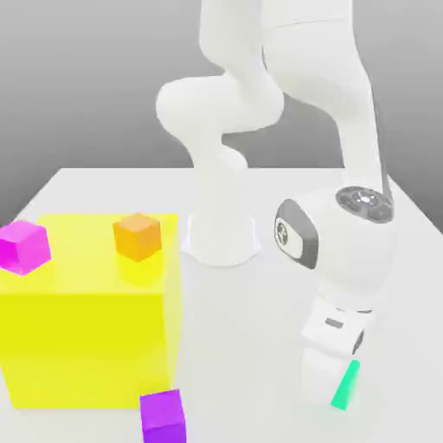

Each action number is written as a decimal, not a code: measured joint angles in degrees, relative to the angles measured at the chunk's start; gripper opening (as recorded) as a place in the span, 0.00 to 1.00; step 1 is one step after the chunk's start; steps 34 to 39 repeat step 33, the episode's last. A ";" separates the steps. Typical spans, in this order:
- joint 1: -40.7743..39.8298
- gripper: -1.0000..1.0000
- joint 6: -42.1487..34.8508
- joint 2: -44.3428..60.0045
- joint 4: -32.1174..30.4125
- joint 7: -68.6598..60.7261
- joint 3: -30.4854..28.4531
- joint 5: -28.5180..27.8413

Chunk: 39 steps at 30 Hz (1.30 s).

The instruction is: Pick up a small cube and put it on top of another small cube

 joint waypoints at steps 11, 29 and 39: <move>-9.04 0.00 -20.97 -22.56 -1.44 7.90 -4.10 2.50; -28.94 0.00 -42.90 -49.67 -6.49 30.12 -11.50 -0.18; -29.07 1.00 -41.16 -49.05 -7.61 30.10 -11.56 -0.21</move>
